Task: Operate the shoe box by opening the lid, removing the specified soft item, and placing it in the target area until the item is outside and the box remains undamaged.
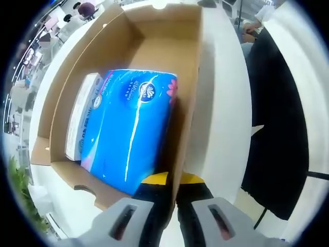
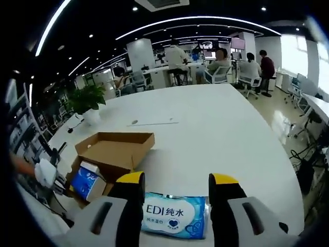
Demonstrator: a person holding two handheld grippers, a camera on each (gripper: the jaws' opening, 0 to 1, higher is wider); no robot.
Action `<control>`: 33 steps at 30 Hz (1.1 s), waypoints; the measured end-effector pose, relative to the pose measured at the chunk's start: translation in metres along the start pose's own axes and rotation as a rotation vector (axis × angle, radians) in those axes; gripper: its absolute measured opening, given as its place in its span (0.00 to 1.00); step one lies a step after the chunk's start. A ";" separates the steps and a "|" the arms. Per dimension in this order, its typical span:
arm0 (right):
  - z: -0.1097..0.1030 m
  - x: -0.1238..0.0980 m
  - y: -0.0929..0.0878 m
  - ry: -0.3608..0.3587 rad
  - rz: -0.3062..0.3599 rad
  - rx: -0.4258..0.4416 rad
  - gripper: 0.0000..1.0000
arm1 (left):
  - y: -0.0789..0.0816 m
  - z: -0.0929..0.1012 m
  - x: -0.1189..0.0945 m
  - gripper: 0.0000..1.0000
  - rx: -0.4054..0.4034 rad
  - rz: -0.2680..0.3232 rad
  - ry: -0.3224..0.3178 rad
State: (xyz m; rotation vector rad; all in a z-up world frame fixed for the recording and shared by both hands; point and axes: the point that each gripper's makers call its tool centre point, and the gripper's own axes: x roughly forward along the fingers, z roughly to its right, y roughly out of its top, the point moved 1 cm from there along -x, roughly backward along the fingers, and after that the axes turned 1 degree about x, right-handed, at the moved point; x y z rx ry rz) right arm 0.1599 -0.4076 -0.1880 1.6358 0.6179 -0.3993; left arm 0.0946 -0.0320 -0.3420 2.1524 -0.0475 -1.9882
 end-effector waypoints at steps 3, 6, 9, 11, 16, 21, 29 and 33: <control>-0.020 0.004 0.000 0.065 -0.007 -0.014 0.43 | 0.000 0.000 0.000 0.04 0.001 -0.001 0.002; -0.048 0.010 -0.011 0.175 -0.058 -0.030 0.37 | 0.000 0.000 0.000 0.04 -0.005 -0.002 0.001; -0.053 0.024 -0.018 0.189 -0.068 -0.043 0.37 | 0.000 0.000 -0.001 0.04 -0.020 -0.009 -0.009; -0.058 0.029 -0.020 0.210 -0.075 -0.032 0.37 | 0.000 0.000 0.000 0.04 -0.018 -0.008 -0.009; -0.071 0.032 -0.025 0.236 -0.093 -0.061 0.37 | 0.000 0.000 0.000 0.04 -0.016 0.001 0.000; -0.094 0.038 -0.029 0.278 -0.102 -0.139 0.42 | 0.000 0.000 0.000 0.04 -0.001 0.004 0.006; -0.125 0.039 -0.040 0.332 -0.122 -0.204 0.45 | 0.000 0.000 -0.001 0.04 0.012 0.005 0.007; -0.134 0.035 -0.039 0.350 -0.113 -0.200 0.44 | 0.000 0.000 0.000 0.04 0.013 0.008 0.008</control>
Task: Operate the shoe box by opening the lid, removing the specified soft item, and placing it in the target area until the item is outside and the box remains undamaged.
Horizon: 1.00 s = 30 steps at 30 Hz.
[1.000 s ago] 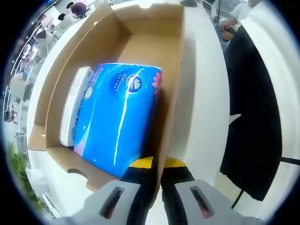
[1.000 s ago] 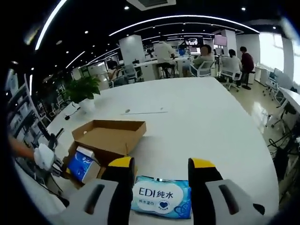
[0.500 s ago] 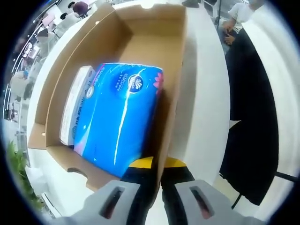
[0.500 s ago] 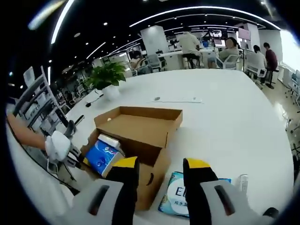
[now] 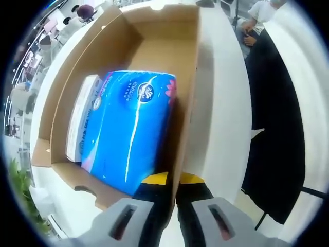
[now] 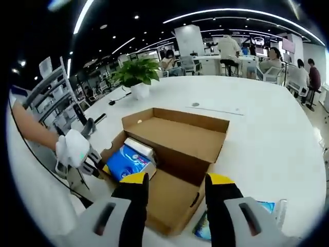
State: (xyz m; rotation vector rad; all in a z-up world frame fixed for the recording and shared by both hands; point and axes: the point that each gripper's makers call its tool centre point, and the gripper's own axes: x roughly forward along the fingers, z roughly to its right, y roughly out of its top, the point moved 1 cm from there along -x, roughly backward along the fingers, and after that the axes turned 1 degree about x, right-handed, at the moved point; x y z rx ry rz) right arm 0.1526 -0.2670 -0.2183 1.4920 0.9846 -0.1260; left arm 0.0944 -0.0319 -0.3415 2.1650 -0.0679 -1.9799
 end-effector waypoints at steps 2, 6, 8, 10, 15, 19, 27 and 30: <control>-0.001 0.000 -0.001 0.002 -0.005 -0.008 0.43 | 0.000 0.000 0.000 0.04 -0.001 0.003 0.006; -0.005 -0.002 0.001 0.013 0.003 0.008 0.43 | 0.000 0.000 0.000 0.04 0.001 0.003 0.009; -0.006 -0.002 -0.002 0.011 -0.010 -0.012 0.43 | 0.000 -0.001 0.000 0.04 -0.002 0.002 0.006; -0.007 0.000 -0.005 0.009 -0.022 -0.030 0.43 | 0.000 0.000 0.000 0.04 -0.003 0.000 0.003; -0.013 0.005 -0.002 0.028 -0.027 -0.041 0.44 | 0.000 0.000 0.000 0.04 -0.004 -0.001 0.001; -0.015 0.005 -0.002 0.040 -0.034 -0.050 0.44 | 0.000 0.000 0.000 0.04 0.001 -0.002 -0.001; -0.017 0.005 -0.005 0.040 -0.030 -0.045 0.42 | 0.000 0.000 0.000 0.04 0.003 -0.001 0.002; -0.020 0.008 -0.004 0.048 -0.019 -0.020 0.41 | 0.000 0.000 0.000 0.04 0.000 -0.002 0.001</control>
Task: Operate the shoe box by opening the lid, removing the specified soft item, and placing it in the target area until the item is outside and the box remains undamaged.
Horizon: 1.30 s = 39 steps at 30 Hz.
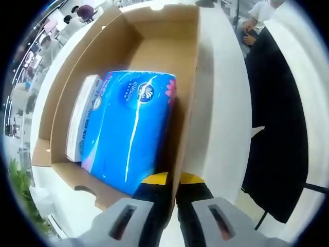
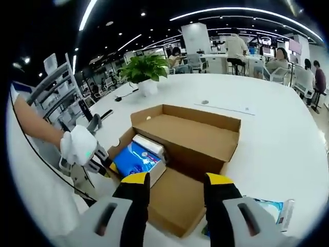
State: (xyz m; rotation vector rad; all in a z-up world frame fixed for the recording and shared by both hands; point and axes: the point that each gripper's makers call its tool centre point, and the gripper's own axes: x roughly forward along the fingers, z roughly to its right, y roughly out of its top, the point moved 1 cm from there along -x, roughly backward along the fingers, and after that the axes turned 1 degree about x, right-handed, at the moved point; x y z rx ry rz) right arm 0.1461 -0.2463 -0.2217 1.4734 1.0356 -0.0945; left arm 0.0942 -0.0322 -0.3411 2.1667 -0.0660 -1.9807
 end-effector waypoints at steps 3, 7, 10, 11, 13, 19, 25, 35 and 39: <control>-0.003 0.005 0.000 0.000 -0.008 -0.057 0.41 | 0.000 0.000 0.000 0.04 -0.001 0.000 0.002; -0.015 0.017 -0.004 0.022 -0.041 -0.181 0.41 | 0.000 0.000 0.000 0.04 0.000 0.001 0.004; -0.033 0.024 -0.003 0.075 -0.030 -0.241 0.45 | 0.000 0.000 0.000 0.04 -0.005 -0.001 -0.001; -0.036 0.026 -0.005 0.081 -0.037 -0.253 0.46 | 0.000 0.000 0.000 0.04 -0.007 -0.003 -0.003; -0.043 0.034 -0.006 0.101 -0.050 -0.267 0.48 | 0.000 0.000 0.000 0.04 -0.008 -0.005 -0.008; -0.059 0.053 -0.006 0.150 -0.074 -0.332 0.50 | -0.001 0.000 0.000 0.04 -0.002 0.001 0.007; -0.080 0.076 -0.015 0.240 -0.127 -0.440 0.54 | 0.000 0.000 0.000 0.04 0.003 0.003 0.004; -0.091 0.086 -0.009 0.295 -0.124 -0.500 0.59 | 0.000 0.000 0.000 0.04 0.011 0.004 0.010; -0.093 0.092 -0.018 0.315 -0.166 -0.594 0.59 | 0.000 0.000 0.000 0.04 0.009 0.003 0.011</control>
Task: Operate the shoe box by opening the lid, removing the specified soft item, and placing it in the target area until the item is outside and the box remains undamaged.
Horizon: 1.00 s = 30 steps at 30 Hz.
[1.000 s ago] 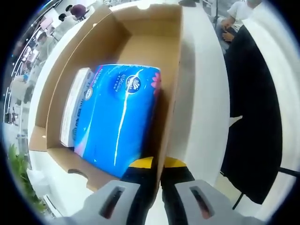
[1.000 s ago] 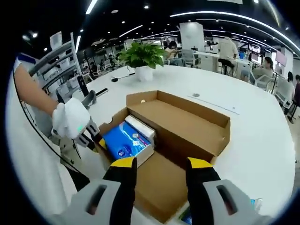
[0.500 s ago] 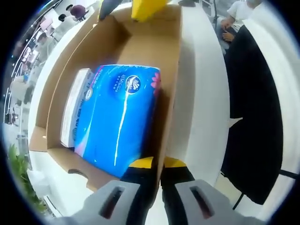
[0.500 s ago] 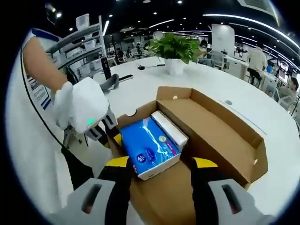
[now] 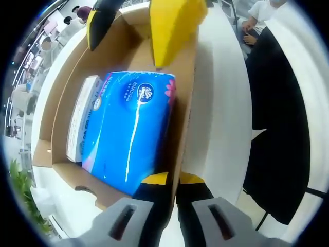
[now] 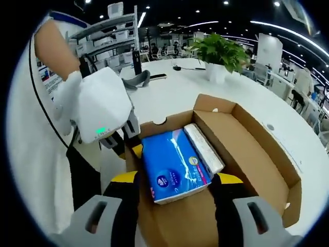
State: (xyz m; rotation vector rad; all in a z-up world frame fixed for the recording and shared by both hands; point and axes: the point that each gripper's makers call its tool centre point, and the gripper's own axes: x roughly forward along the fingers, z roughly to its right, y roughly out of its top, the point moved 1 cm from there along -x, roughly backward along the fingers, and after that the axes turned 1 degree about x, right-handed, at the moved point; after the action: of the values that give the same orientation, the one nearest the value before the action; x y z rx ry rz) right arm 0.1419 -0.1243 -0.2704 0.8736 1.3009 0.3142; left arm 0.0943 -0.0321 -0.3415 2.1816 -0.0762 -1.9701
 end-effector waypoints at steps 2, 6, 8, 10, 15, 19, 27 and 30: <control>0.002 0.005 0.001 0.009 0.004 0.007 0.59 | 0.000 0.000 0.000 0.04 -0.001 -0.001 0.000; 0.001 0.015 -0.004 0.047 -0.039 -0.076 0.61 | 0.000 0.000 0.000 0.04 0.004 0.001 0.001; -0.007 0.016 0.000 0.076 -0.027 -0.077 0.59 | 0.000 0.000 0.000 0.04 0.003 0.001 0.002; -0.011 0.016 0.007 0.091 0.005 -0.075 0.61 | 0.000 0.000 0.000 0.04 -0.004 -0.001 -0.005; -0.006 0.028 -0.001 0.087 -0.039 -0.087 0.61 | 0.000 0.000 -0.001 0.04 -0.001 -0.001 0.000; -0.007 0.037 -0.005 0.104 -0.080 -0.147 0.59 | 0.000 0.000 -0.001 0.04 -0.003 -0.002 -0.006; -0.010 0.051 -0.006 0.131 -0.131 -0.202 0.60 | 0.000 0.000 0.000 0.04 0.001 -0.002 -0.007; -0.005 0.056 -0.014 0.122 -0.140 -0.311 0.58 | 0.000 0.000 0.000 0.04 0.004 -0.001 -0.010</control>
State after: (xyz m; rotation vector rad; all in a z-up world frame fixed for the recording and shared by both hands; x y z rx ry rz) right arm 0.1494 -0.0948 -0.3201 0.5049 1.3736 0.4504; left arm 0.0944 -0.0318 -0.3411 2.1751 -0.0809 -1.9827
